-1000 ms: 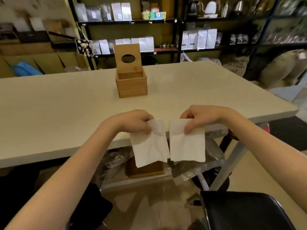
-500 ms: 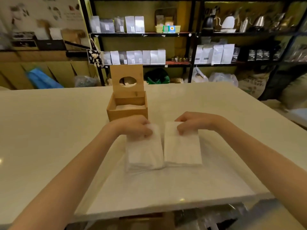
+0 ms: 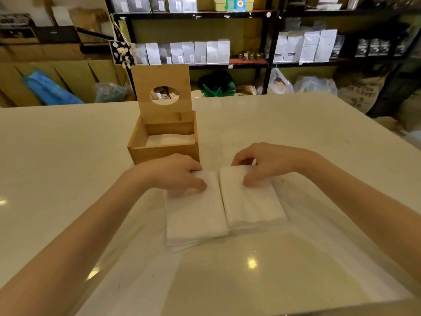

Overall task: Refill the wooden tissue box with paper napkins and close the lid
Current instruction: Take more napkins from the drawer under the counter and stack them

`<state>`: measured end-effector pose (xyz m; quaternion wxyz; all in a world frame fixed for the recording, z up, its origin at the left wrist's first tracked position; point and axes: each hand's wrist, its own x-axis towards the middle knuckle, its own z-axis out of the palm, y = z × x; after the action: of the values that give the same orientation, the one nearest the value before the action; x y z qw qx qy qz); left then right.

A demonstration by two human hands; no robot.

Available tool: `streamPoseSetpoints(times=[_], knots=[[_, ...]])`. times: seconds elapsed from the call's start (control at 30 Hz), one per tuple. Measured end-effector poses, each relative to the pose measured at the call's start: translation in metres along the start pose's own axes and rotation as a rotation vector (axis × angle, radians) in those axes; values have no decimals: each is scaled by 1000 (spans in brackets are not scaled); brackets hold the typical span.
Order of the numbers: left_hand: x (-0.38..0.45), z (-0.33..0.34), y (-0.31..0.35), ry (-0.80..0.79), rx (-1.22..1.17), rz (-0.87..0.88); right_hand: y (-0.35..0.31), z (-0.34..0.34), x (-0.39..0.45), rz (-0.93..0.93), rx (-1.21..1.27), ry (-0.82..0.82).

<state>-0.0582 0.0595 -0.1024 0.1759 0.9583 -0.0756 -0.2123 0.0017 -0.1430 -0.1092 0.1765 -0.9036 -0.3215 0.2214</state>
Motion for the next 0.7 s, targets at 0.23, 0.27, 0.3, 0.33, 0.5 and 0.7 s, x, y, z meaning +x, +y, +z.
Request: streamPoseSetpoints(times=[0.23,0.27,0.3,0.33,0.5,0.7], knots=[[6,-3,-7,-44,16,30,-1,0,4,2,24,5],[6,-2,-8,-43,17,37,-2,-2,4,-4,41,19],[7,-2,-8,-41,16,47,-3,-3,4,-10,63,31],[7,-2,-9,-41,11,56,-6,-3,4,-15,84,41],[5,-10,-14,-72,-76,94,-8,5,5,-29,92,75],[-20,-54,-2,-179,-338,234,-24,-4,-8,-65,595,169]])
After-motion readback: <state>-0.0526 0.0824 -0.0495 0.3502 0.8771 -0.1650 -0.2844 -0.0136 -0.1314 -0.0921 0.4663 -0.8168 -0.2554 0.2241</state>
